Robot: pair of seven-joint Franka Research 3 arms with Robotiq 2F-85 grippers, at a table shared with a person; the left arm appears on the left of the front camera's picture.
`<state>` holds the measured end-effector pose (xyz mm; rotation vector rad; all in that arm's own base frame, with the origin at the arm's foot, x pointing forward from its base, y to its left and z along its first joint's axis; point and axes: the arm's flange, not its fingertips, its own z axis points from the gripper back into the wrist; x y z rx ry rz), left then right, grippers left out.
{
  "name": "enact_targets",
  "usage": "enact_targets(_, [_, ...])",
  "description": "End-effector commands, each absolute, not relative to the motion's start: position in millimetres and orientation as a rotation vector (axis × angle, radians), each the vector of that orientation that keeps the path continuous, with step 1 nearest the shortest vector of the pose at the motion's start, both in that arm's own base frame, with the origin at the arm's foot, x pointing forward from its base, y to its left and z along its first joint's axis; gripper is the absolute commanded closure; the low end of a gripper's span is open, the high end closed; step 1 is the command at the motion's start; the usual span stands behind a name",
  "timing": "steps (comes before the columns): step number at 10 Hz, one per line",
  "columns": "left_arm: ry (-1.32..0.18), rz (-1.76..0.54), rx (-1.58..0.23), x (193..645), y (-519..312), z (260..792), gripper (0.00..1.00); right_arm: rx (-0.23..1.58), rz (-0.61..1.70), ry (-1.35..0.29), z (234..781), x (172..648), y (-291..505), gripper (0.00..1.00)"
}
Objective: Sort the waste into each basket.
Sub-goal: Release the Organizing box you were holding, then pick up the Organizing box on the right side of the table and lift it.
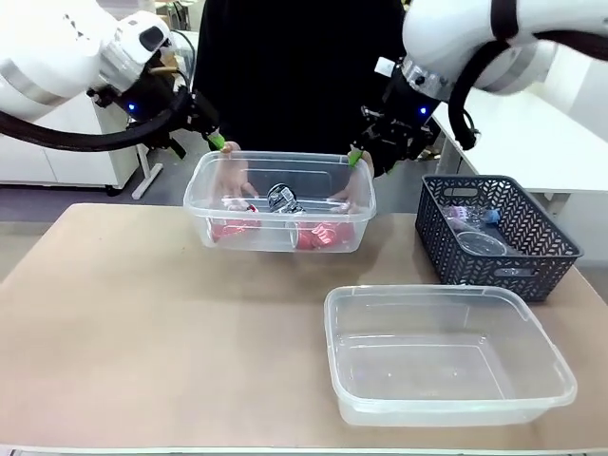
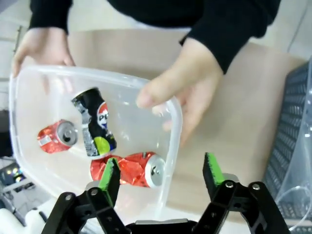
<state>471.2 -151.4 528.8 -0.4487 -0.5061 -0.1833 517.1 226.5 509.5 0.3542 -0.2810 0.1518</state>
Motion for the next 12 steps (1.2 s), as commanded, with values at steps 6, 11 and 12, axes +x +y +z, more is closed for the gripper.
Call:
enact_targets(6, [-0.531, -0.209, -0.445, 462, -148, 527, 0.00, 0.361, 0.171, -0.327, 501, 513, 223, 0.00])
enact_targets(11, [-0.453, -0.235, -0.490, 443, -144, 547, 0.00, 0.486, 0.194, -0.297, 525, 476, 192, 0.00])
enact_targets(12, [-0.396, -0.317, -0.548, 411, -147, 559, 0.00, 0.553, 0.208, -0.244, 538, 432, 160, 0.00])
